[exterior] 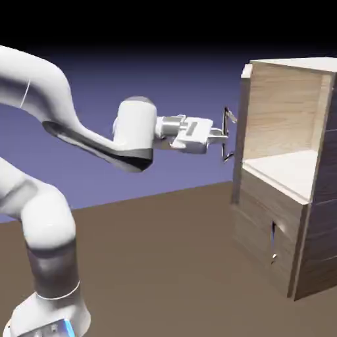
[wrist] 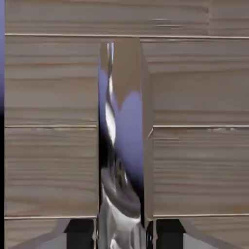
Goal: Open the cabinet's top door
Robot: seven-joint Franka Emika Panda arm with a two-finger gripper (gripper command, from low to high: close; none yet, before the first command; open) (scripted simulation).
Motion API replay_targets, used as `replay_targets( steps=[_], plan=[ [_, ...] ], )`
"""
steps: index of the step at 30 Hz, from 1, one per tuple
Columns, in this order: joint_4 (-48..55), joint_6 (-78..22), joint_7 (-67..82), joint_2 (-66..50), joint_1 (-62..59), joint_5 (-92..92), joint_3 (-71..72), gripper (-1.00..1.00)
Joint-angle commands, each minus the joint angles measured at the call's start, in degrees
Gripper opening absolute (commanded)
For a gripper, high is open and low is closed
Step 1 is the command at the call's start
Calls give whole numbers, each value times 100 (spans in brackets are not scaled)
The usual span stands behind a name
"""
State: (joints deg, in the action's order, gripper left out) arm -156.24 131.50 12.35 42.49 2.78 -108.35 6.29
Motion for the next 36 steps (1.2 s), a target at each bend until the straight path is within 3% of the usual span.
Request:
replay_targets(
  steps=[1,15,27,36],
  plan=[
    [-24,-174,85,24,26,241,138,-100],
    [796,-3459,597,-818,244,3320,2363,-100],
    [2714,-6447,124,-2815,-361,4368,4074,-100],
    [4146,-8469,-522,-4548,-229,4374,4580,-100]
  ],
)
